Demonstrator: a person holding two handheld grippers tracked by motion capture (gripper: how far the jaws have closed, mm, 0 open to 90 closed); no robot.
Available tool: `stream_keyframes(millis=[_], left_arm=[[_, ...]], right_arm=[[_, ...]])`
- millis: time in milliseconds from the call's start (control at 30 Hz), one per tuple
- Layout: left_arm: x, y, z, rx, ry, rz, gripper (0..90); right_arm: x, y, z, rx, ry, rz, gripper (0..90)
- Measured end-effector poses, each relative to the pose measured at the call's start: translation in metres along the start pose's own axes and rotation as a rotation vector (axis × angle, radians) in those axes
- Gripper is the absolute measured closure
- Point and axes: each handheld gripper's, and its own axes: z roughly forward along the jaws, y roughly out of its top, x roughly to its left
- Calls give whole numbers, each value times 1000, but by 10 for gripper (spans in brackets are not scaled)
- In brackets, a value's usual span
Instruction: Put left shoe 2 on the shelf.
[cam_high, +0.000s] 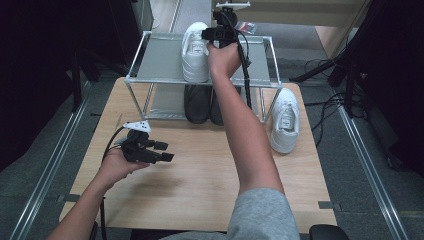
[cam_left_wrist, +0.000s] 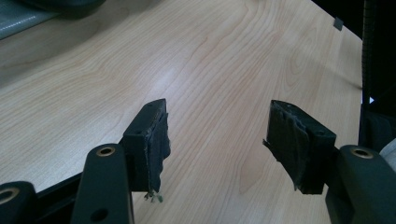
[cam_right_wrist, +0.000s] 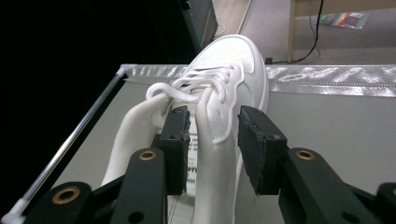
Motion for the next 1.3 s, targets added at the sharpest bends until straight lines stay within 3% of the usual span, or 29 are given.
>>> stream_keyframes(millis=[200,300,500,733,1033,1067,1300], left_arm=[[0,1,2,1,1,1,389],[0,3,3,4,-4,-10,383],[1,5,4,7,-6,-4,380],[2,7,4,2,-2,-6,374],[4,11,8,13,-11,-3,372],[4,11,8,14,-13,-7,371],[5,14,10,7,-6,-12,371]], right_arm=[[-6,-4,-18,10,31,-51,648],[-9,-8,-26,27,62,-53,630],[-10,-13,-45,31,92,-120,635],[-15,-23,-62,48,147,-146,638],[-19,-52,-78,68,197,-228,620],[-19,-61,-81,73,206,-261,618],[-25,-86,-87,99,232,-296,598]])
